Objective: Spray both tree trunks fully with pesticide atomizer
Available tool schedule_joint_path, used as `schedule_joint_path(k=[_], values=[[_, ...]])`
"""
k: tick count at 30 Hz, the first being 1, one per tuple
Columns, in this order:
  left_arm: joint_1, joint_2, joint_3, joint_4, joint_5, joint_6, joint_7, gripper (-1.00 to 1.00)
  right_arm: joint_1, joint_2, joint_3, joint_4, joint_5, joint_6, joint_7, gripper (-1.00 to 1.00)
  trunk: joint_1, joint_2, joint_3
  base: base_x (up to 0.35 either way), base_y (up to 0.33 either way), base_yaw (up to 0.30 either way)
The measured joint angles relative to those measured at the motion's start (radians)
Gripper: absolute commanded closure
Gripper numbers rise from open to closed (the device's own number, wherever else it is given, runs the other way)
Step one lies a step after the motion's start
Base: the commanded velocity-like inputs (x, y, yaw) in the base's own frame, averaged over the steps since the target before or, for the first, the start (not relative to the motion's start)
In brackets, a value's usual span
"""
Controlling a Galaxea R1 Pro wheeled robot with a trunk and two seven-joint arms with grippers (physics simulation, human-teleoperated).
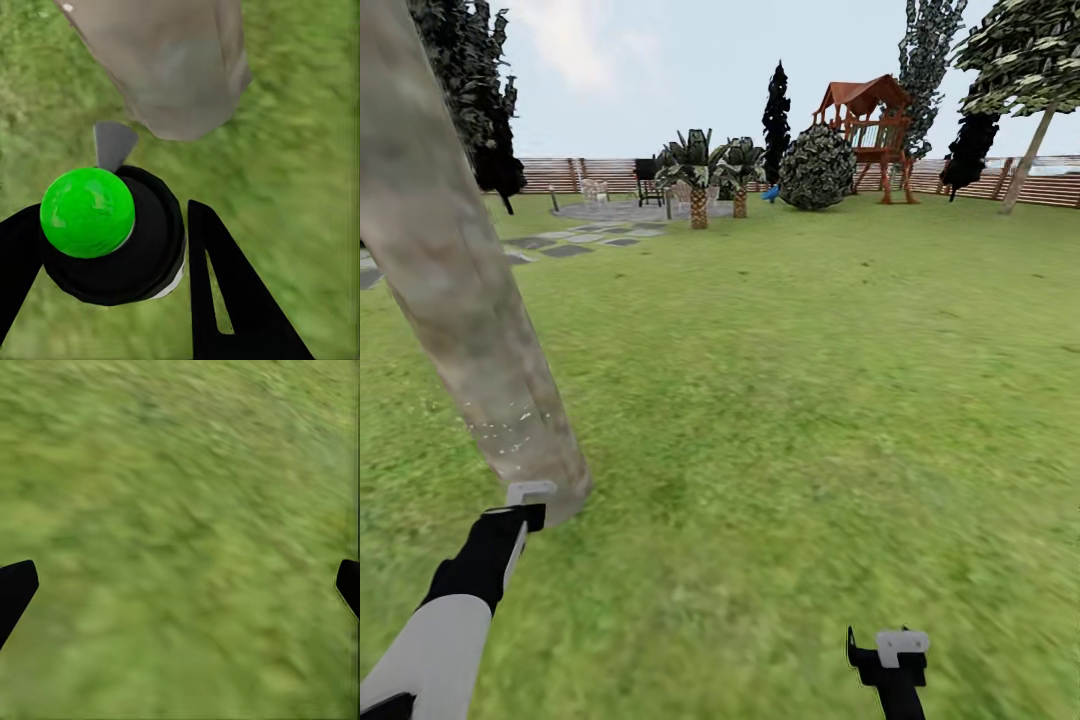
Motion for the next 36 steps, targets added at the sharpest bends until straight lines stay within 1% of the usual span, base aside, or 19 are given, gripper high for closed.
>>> schedule_joint_path(k=[1,3,6,9,10,15,19,23,25,27,29,32,36], values=[[0.002,0.003,0.004,0.001,-0.001,-0.003,0.02,1.0,0.0,0.0,0.0,0.0,0.0,0.0,0.0,-1.0,0.0,0.0,0.0,0.163,-0.253,0.0],[0.01,0.007,0.011,0.001,0.001,-0.006,0.034,1.0,0.0,0.0,0.0,0.0,0.0,0.0,0.0,-1.0,0.0,0.0,0.0,0.163,-0.253,0.0],[0.038,0.011,0.035,0.0,0.002,-0.013,0.039,1.0,0.0,0.0,0.0,0.0,0.0,0.0,0.0,-1.0,0.0,0.0,0.0,0.163,-0.252,0.072],[0.047,0.01,0.063,0.0,0.004,-0.053,0.04,1.0,0.0,0.0,0.0,0.0,-0.001,0.0,0.0,-1.0,0.0,0.0,0.0,0.164,-0.253,0.233],[0.048,0.009,0.066,0.001,0.005,-0.059,0.04,1.0,0.0,0.0,0.0,0.0,-0.001,0.0,0.0,-1.0,0.0,0.0,0.0,0.168,-0.251,0.267],[0.049,0.002,0.069,0.0,0.004,-0.067,0.045,1.0,0.0,0.0,0.0,0.0,-0.001,0.0,0.0,-1.0,0.0,0.0,0.0,0.182,-0.241,0.273],[0.049,0.003,0.068,-0.001,0.009,-0.068,0.073,1.0,0.0,0.0,0.0,0.002,0.0,0.0,0.0,-1.0,0.0,0.0,0.0,0.194,-0.232,0.275],[0.049,-0.003,0.064,0.001,0.01,-0.072,0.074,1.0,0.0,0.0,0.0,0.002,0.0,0.0,0.0,-1.0,0.0,0.0,0.0,0.197,-0.23,0.275],[0.049,-0.005,0.062,0.004,0.01,-0.086,0.069,1.0,0.0,0.0,0.0,0.002,0.0,0.0,0.0,-1.0,0.0,0.0,0.0,0.207,-0.224,0.275],[0.05,-0.004,0.061,0.025,0.009,-0.086,0.07,1.0,0.0,0.0,0.0,0.002,0.0,0.0,0.0,-1.0,0.0,0.0,0.0,0.212,-0.219,0.275],[0.05,0.0,0.06,0.068,0.01,-0.086,0.071,1.0,0.0,0.0,0.0,0.002,0.0,0.0,0.0,-1.0,0.0,0.0,0.0,0.222,-0.211,0.273],[0.049,0.002,0.059,0.077,0.009,-0.085,0.07,1.0,0.0,0.0,0.0,0.002,0.0,0.0,0.0,-1.0,0.0,0.0,0.0,0.228,-0.205,0.261],[0.049,0.002,0.056,0.079,0.009,-0.084,0.067,1.0,0.0,0.0,0.0,0.001,0.0,0.0,0.0,-1.0,0.0,0.0,0.0,0.226,-0.204,0.065]])
